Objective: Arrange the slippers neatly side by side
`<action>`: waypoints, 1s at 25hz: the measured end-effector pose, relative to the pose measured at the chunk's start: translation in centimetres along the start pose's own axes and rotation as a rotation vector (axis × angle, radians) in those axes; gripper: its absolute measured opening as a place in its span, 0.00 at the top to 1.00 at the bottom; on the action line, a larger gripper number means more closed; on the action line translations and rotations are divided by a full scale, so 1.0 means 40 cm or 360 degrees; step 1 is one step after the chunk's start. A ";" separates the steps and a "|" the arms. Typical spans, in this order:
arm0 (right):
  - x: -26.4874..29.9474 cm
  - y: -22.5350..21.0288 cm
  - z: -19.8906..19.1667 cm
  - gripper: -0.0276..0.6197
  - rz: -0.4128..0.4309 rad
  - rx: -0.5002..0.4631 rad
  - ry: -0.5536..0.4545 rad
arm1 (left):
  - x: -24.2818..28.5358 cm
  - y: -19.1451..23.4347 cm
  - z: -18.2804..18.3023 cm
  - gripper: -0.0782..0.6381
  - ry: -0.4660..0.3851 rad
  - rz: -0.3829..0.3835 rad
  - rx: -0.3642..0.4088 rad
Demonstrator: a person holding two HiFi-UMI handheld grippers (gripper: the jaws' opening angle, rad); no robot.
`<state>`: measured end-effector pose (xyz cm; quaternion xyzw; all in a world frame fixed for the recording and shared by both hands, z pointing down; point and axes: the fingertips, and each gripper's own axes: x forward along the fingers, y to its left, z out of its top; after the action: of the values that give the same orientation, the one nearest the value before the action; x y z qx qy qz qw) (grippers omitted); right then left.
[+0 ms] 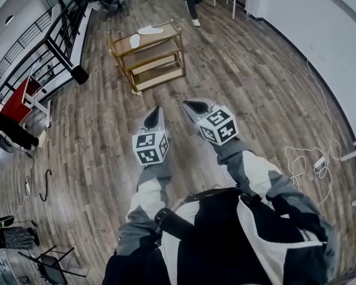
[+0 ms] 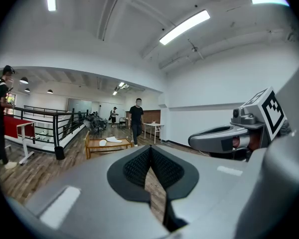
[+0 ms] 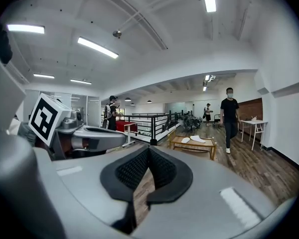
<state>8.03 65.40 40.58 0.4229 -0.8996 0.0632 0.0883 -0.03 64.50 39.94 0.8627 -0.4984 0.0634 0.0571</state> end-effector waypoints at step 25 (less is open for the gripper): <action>-0.088 -0.133 -0.015 0.95 0.0373 -0.0128 0.0007 | 0.110 -0.165 -0.010 0.89 0.0054 0.0188 -0.0046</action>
<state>14.41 64.79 40.64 0.3109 -0.9445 0.0381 0.0993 7.87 64.09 40.84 0.8297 -0.5483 0.0739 0.0743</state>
